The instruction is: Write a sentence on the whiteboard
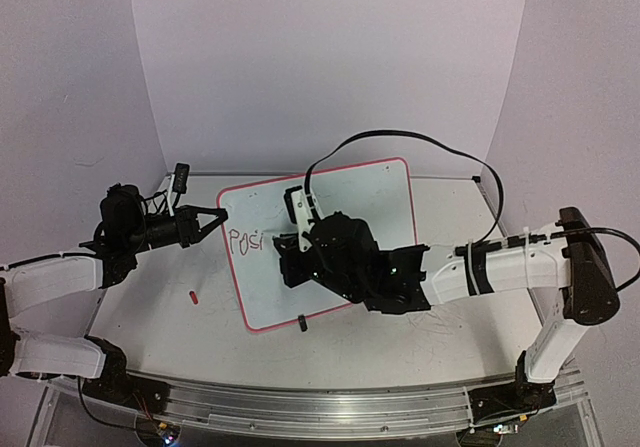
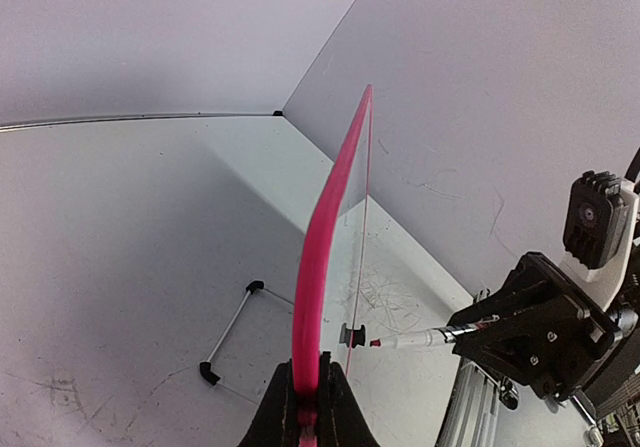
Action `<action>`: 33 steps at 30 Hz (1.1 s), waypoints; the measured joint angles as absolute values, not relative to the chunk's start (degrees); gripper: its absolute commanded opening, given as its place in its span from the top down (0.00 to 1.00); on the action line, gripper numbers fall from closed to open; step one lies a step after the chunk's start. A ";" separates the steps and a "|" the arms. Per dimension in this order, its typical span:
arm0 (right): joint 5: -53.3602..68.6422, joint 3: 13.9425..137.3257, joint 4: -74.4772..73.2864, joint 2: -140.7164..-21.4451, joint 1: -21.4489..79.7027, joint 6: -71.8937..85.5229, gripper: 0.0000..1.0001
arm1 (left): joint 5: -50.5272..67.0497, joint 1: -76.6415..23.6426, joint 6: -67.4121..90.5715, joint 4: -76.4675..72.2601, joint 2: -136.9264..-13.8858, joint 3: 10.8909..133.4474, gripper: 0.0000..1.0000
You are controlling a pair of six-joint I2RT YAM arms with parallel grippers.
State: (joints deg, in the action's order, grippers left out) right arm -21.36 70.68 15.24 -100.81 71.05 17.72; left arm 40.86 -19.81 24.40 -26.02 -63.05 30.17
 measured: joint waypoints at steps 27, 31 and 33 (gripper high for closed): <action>-21.74 73.17 15.14 -103.20 69.41 16.67 1.00 | 40.88 -19.81 24.40 -26.00 -63.05 30.17 1.00; -21.74 73.16 14.92 -103.20 69.41 17.27 1.00 | 40.86 -19.81 24.40 -26.00 -63.05 30.17 1.00; -21.74 73.13 14.92 -103.20 69.41 17.66 1.00 | 40.88 -19.81 24.40 -26.00 -63.05 30.17 1.00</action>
